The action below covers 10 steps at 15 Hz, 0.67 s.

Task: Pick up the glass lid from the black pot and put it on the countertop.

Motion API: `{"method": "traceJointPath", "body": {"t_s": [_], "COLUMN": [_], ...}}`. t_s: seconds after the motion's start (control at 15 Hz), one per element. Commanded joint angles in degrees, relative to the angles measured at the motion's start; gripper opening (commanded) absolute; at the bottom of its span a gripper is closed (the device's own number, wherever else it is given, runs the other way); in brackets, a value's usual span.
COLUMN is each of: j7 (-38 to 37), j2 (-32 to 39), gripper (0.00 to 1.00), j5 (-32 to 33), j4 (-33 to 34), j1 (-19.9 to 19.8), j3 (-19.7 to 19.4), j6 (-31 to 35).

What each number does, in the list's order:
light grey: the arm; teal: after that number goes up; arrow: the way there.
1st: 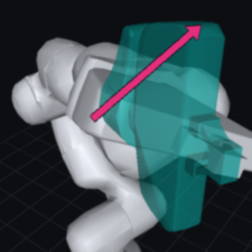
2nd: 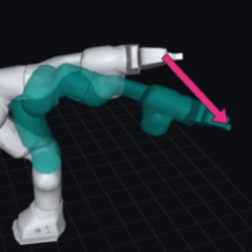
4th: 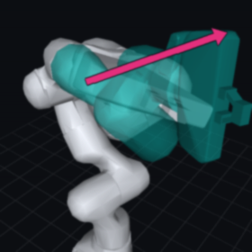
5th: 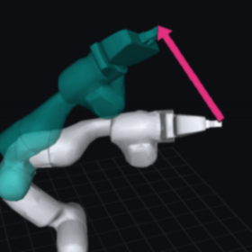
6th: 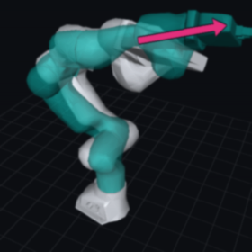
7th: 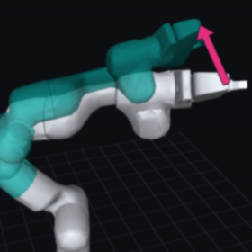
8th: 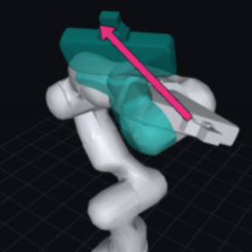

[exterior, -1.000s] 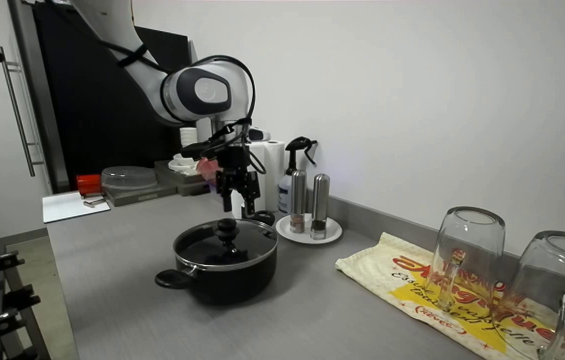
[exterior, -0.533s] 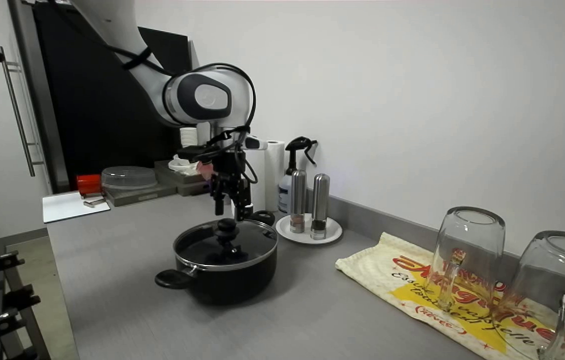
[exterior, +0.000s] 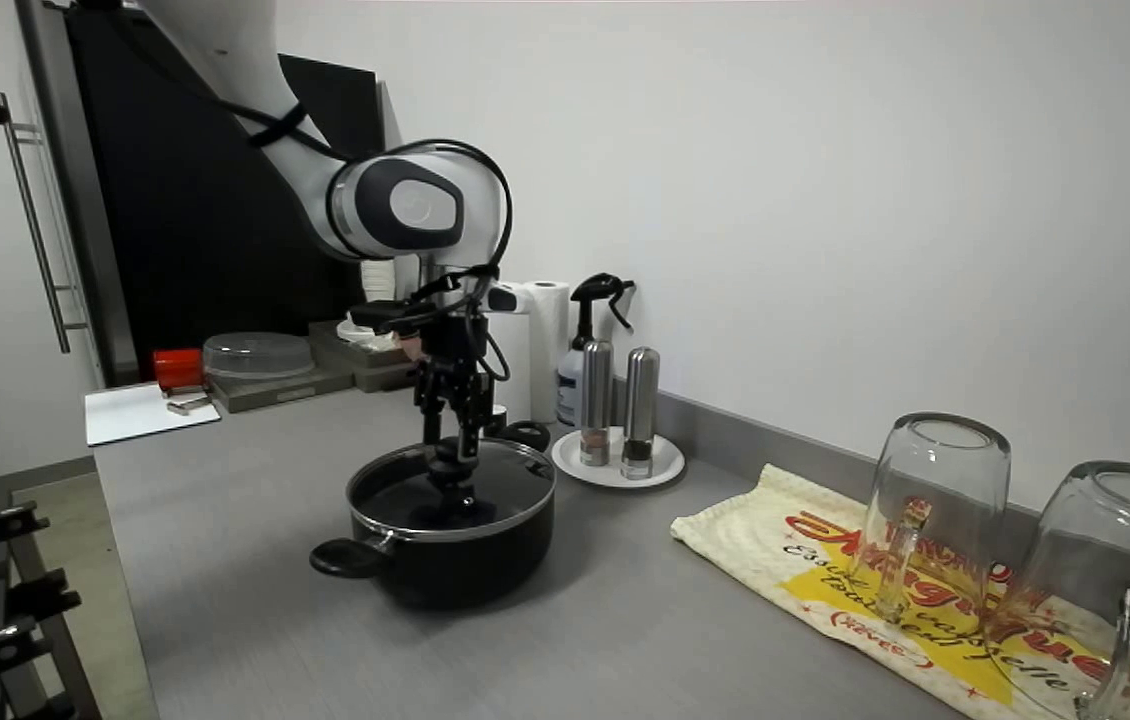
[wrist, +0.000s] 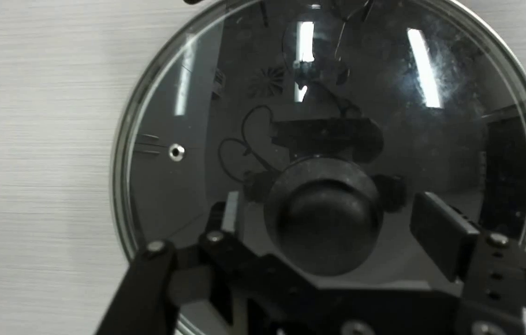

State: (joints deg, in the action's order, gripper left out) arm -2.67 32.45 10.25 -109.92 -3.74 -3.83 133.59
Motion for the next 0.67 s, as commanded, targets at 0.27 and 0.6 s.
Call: {"method": "traceJointPath", "body": {"t_s": [0.27, 0.6], "j7": [2.34, 2.31], "j2": [1.03, 0.14], "gripper": [0.3, 0.25], "j5": [-1.73, -1.38], "j4": [2.33, 2.32], "j1": [-0.17, 0.0], "j3": [0.15, 0.02], "j6": [-2.78, -3.37]}}
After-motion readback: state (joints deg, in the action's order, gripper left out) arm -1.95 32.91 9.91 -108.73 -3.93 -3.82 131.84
